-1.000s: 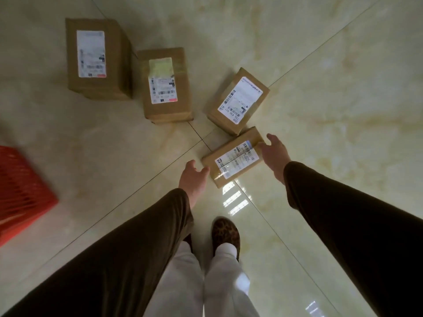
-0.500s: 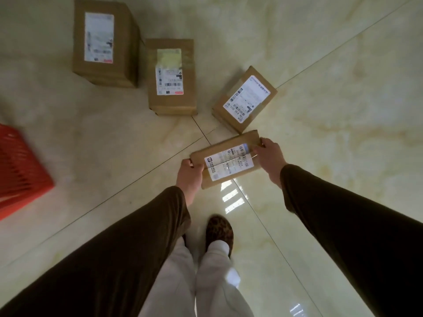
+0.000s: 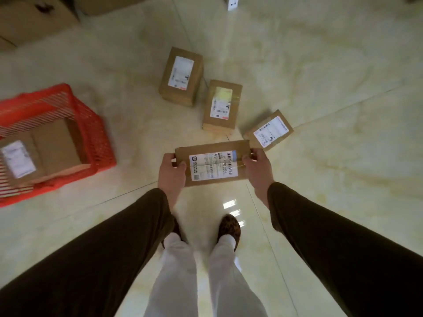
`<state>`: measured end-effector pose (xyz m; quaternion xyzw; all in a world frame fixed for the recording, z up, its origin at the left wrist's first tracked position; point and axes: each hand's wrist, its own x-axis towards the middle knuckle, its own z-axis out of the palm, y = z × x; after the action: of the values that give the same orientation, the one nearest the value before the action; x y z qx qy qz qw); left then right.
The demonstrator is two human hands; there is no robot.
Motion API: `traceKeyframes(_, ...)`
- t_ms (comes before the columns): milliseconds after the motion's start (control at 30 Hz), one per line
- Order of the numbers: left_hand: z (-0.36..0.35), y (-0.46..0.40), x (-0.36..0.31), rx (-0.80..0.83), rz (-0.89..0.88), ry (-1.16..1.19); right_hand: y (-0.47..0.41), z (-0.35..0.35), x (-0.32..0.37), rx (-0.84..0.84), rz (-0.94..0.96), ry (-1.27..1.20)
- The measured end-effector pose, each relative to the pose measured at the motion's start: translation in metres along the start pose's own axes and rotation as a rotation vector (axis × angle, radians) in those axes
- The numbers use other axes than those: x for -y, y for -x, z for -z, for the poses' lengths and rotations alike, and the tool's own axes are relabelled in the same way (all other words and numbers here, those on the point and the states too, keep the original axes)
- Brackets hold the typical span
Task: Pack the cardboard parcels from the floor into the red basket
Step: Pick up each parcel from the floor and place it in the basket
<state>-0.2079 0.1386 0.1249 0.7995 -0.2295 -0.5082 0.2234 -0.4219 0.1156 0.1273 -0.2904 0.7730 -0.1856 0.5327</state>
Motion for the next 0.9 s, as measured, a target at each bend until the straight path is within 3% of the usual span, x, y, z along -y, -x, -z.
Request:
traceKeyframes(233,0.105,0.004,0.003,-0.068,-0.027,0.145,0.05,-0.077,0.056,0.041,0.077,0.03)
traceKeyframes(533,0.269,-0.009,0.03,-0.033,-0.026,0.219,0.111,-0.212,0.099,0.084,0.111,0.048)
traceKeyframes(900,0.367,-0.076,0.043,-0.063,0.077,0.282,0.118,-0.331,0.145,0.191,0.162,0.169)
